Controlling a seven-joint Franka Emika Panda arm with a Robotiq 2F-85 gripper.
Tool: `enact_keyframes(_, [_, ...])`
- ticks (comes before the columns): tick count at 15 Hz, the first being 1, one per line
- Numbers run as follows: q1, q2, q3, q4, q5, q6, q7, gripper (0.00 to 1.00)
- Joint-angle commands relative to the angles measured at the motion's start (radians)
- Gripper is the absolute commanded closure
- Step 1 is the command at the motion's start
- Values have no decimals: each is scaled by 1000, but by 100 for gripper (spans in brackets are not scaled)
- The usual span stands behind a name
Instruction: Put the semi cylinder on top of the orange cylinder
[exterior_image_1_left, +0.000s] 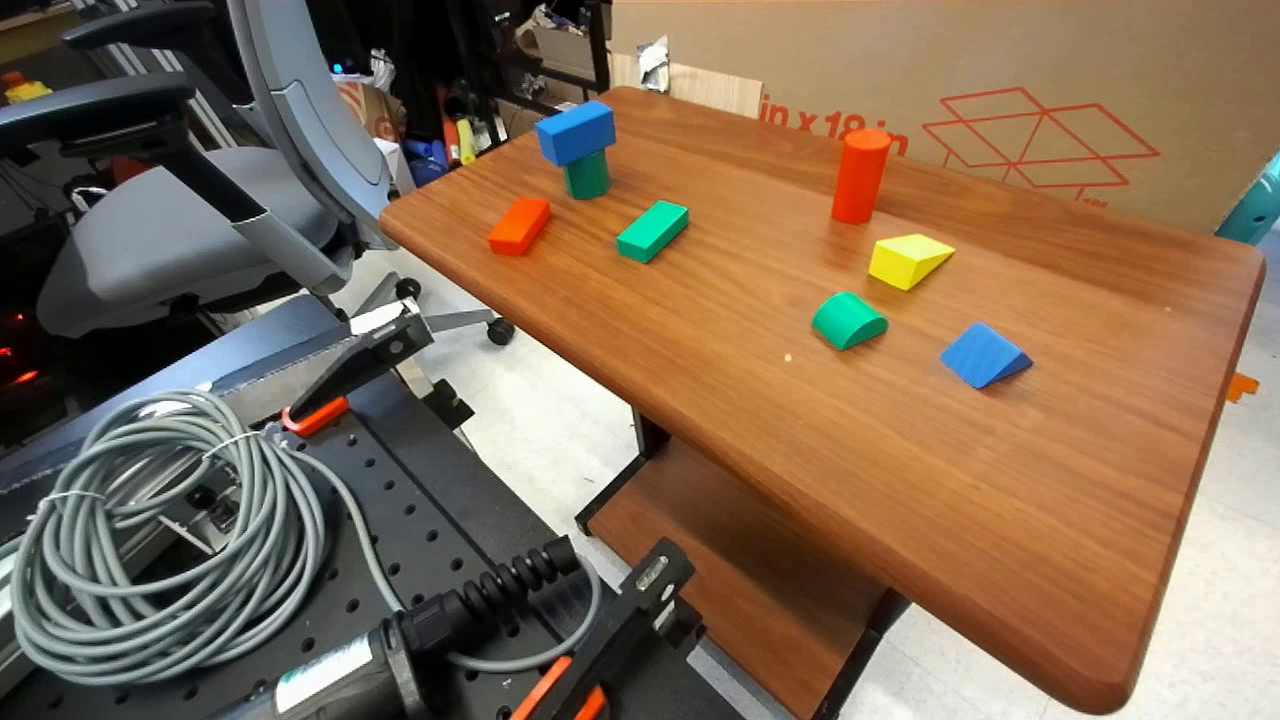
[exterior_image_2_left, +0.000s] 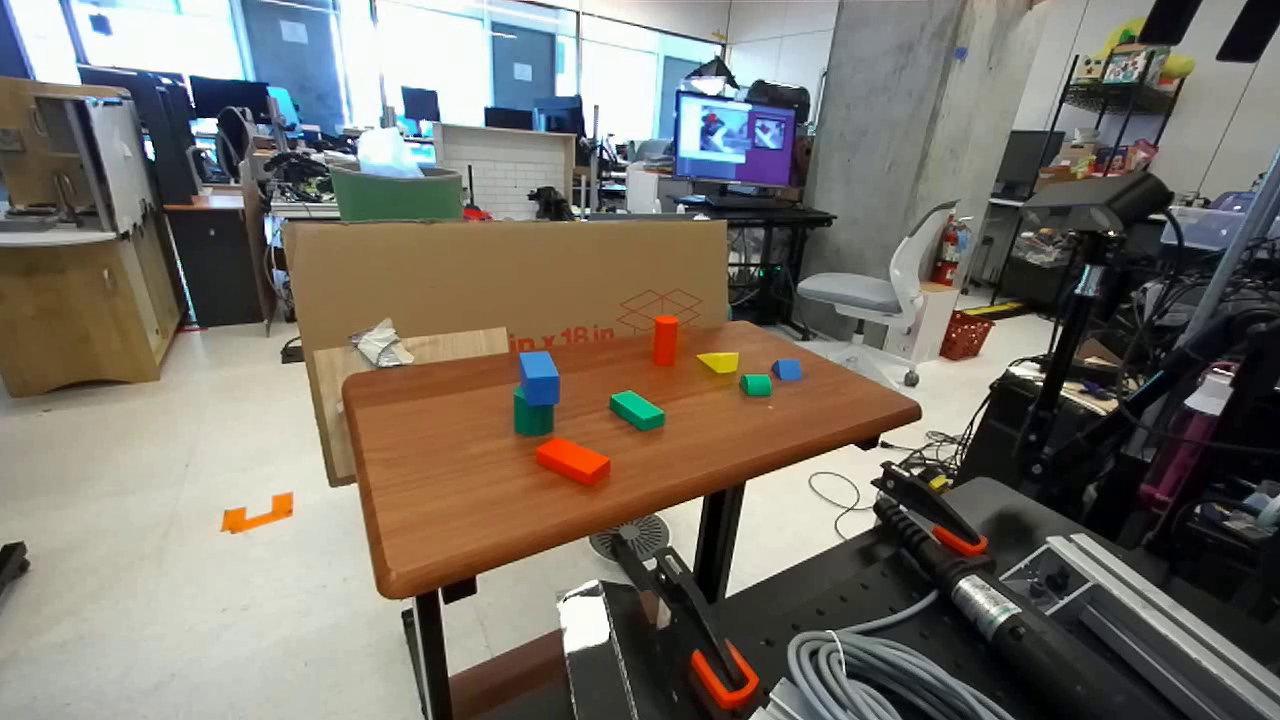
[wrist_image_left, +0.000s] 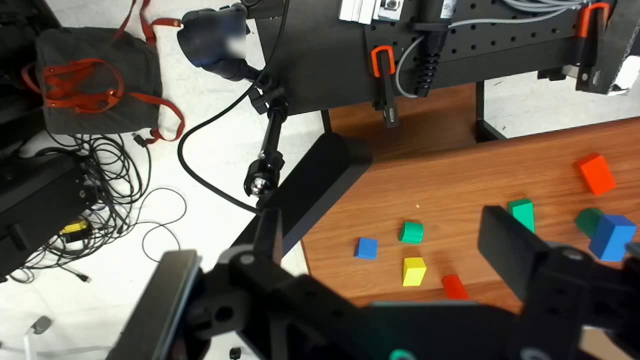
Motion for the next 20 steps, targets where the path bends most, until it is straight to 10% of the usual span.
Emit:
enact_keyframes(1, [5, 0, -3, 2, -2, -3, 3, 0])
enact_keyframes(14, [8, 8, 9, 2, -2, 3, 15, 0])
enact_keyframes(20, [136, 168, 111, 56, 38, 8, 38, 0])
